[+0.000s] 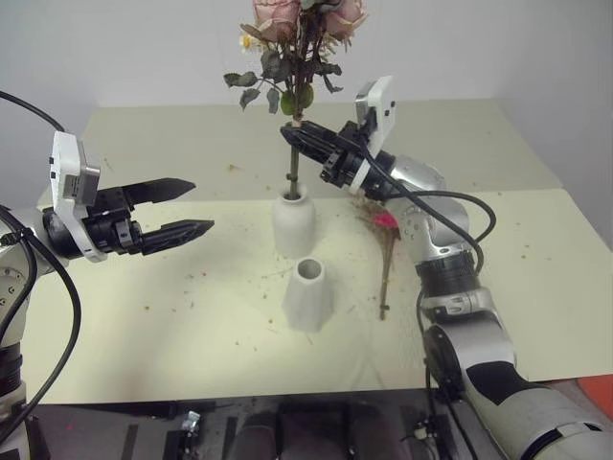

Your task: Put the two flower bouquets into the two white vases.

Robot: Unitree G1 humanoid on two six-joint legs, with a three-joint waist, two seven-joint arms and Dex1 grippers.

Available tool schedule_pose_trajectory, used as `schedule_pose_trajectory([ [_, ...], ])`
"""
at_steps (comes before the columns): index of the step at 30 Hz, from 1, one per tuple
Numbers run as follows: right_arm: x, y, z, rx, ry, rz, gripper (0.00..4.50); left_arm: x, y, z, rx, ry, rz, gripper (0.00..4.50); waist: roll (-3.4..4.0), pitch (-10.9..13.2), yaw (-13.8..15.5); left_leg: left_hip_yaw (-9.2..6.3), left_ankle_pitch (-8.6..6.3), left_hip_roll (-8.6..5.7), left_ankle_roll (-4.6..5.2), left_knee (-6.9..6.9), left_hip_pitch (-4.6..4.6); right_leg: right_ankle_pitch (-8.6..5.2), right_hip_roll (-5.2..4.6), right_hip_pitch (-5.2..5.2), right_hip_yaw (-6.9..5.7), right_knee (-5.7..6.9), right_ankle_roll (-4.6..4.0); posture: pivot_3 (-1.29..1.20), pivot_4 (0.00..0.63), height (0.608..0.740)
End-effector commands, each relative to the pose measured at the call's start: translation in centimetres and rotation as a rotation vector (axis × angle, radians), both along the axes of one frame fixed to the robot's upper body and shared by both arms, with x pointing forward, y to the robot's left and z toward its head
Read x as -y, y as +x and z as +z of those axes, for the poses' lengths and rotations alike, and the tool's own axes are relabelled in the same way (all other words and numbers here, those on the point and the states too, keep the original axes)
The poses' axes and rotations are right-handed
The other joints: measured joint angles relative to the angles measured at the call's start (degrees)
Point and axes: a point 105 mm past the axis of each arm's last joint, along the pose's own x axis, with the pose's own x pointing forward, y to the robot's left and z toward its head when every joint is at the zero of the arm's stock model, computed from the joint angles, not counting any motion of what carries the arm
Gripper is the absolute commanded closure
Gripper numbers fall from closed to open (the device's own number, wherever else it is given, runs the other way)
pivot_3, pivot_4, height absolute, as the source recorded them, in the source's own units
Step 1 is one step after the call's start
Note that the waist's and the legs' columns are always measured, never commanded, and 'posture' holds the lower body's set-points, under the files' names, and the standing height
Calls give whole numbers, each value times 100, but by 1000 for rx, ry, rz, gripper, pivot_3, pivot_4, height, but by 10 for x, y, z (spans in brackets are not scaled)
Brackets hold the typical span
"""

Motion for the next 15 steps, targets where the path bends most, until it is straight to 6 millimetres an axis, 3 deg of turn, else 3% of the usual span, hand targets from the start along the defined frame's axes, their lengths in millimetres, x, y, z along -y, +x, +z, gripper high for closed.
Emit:
schedule_pose_trajectory([
  [1, -3, -7, 4, 93, -27, 5, 4271, 0, -6, 13, 56, 7, -3, 599, 0, 0, -2, 0, 0, 0, 0, 0, -1, 0, 0, 0, 0, 0, 0, 0, 150, 740],
  [12, -10, -7, -24, 115, -82, -25, 4271, -2, -8, 13, 53, 6, 5, 599, 0, 0, -2, -1, 0, 0, -1, 0, 0, 0, 0, 0, 0, -1, 0, 0, 150, 740],
  [15, -10, -4, -27, 121, -75, -51, 3287, -2, -8, 12, 50, 6, 5, 599, 0, 0, -4, -1, 1, 0, -2, 0, 0, 0, 0, 0, 0, 0, 0, 0, 150, 740],
])
